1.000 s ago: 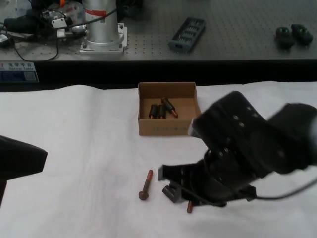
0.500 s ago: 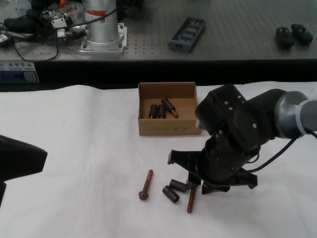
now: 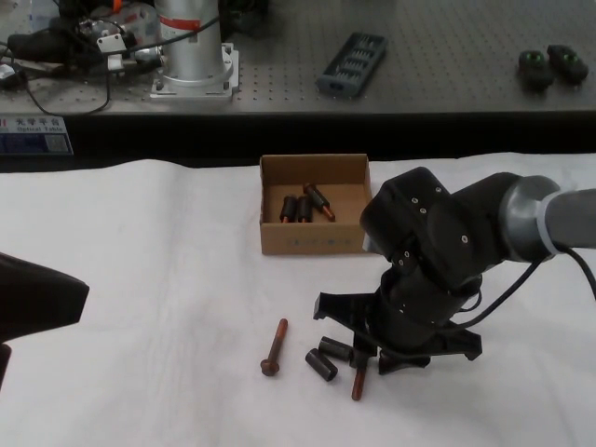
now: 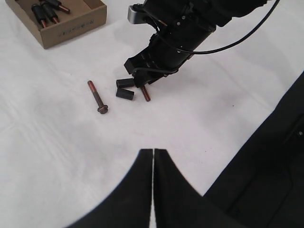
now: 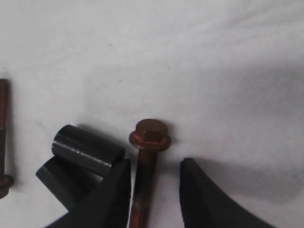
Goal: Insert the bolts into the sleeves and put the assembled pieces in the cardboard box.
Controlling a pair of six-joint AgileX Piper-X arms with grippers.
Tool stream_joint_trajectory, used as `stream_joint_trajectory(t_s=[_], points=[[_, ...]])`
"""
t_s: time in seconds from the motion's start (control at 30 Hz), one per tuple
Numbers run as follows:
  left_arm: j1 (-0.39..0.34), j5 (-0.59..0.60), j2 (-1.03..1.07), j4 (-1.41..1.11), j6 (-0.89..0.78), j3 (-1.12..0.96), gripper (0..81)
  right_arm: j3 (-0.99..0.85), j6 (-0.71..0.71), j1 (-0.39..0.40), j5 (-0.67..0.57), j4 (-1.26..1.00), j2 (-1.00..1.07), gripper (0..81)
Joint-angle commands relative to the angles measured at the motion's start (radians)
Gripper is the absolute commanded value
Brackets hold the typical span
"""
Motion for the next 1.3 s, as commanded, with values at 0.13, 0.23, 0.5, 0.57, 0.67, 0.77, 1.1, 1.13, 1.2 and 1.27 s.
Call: stream_joint_trajectory(t_s=[0.13, 0.23, 0.5, 0.57, 0.67, 0.77, 1.1, 1.13, 1.2, 1.27], points=[[-0.003, 0.01, -0.006, -0.005, 0.012, -0.001, 0.7, -0.011, -0.055, -0.009, -0.011, 0.003, 0.007, 5.6], [-0.003, 0.01, -0.006, -0.005, 0.012, -0.001, 0.7, -0.011, -0.055, -0.009, -0.013, 0.005, 0.007, 2.7], [-0.003, 0.0, -0.006, -0.005, 0.041, -0.001, 0.7, -0.011, -0.118, -0.009, -0.013, 0.077, 0.001, 1.9], [-0.003, 0.0, -0.006, -0.005, 0.041, -0.001, 0.7, -0.011, -0.13, -0.005, -0.013, 0.093, -0.013, 1.9], [-0.003, 0.0, -0.004, -0.005, 0.041, -0.001, 0.7, -0.011, -0.17, -0.004, -0.022, 0.122, -0.058, 1.9], [-0.003, 0.0, -0.004, -0.005, 0.095, -0.001, 0.7, -0.008, -0.207, -0.004, -0.02, 0.178, -0.123, 1.9], [-0.003, 0.002, 0.063, -0.005, 0.315, -0.001, 0.6, 0.172, -0.249, 0.045, -0.003, 0.173, -0.446, 1.9], [-0.003, 0.007, 0.08, -0.005, 0.338, -0.001, 0.4, 0.198, -0.249, 0.054, -0.003, 0.173, -0.488, 1.9], [-0.003, 0.011, 0.114, -0.011, 0.394, -0.001, 3.0, 0.241, -0.249, 0.066, -0.006, 0.173, -0.565, 1.9], [-0.003, 0.032, 0.159, -0.024, 0.445, -0.001, 12.0, 0.278, -0.249, 0.074, -0.006, 0.176, -0.645, 1.9]])
